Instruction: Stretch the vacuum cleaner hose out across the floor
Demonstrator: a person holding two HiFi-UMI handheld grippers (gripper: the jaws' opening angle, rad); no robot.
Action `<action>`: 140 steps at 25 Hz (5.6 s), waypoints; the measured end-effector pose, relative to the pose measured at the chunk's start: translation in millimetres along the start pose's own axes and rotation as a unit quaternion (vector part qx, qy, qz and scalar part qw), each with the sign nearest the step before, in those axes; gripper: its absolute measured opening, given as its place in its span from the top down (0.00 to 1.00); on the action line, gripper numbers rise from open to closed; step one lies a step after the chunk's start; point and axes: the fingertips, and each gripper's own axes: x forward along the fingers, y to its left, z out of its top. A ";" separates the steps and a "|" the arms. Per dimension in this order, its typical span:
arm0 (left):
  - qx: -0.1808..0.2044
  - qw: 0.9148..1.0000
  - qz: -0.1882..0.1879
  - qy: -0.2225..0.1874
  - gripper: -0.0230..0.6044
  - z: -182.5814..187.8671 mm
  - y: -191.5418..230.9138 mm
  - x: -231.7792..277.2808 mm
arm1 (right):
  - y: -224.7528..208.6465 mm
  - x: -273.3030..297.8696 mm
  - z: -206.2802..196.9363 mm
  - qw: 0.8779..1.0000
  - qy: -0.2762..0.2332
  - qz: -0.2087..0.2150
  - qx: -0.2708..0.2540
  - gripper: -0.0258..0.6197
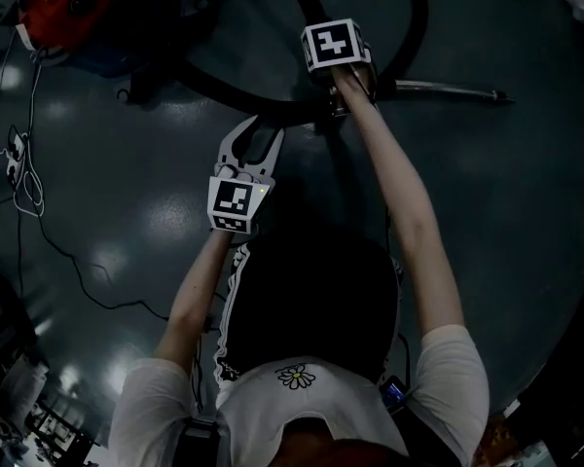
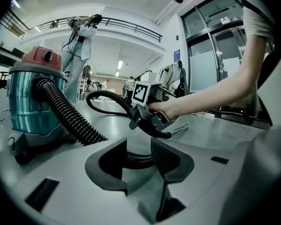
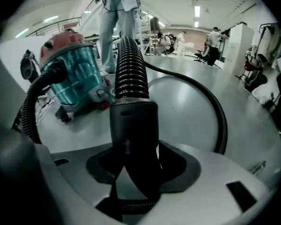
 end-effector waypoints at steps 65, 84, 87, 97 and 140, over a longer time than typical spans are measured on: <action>-0.071 0.997 -0.003 -0.010 0.73 177.8 -30.6 -75.1 | 107.0 -252.9 -153.3 0.821 0.120 0.404 -0.385 0.67; -0.030 0.981 -0.149 -0.124 0.73 643.8 -175.0 -398.1 | 221.1 -806.7 104.9 0.923 -0.172 0.281 -0.201 0.69; 0.003 0.976 -0.191 -0.109 0.73 633.1 -197.8 -436.2 | 218.9 -844.9 92.2 0.938 -0.212 0.218 -0.167 0.69; -0.087 0.917 -0.384 -0.062 0.53 611.3 -309.8 -486.3 | 229.4 -967.7 9.6 0.942 -0.298 0.153 -0.013 0.72; 0.146 0.313 -0.851 0.396 0.77 409.9 -870.2 -961.9 | 378.3 -1244.1 -560.7 0.717 -0.351 -0.290 0.528 0.77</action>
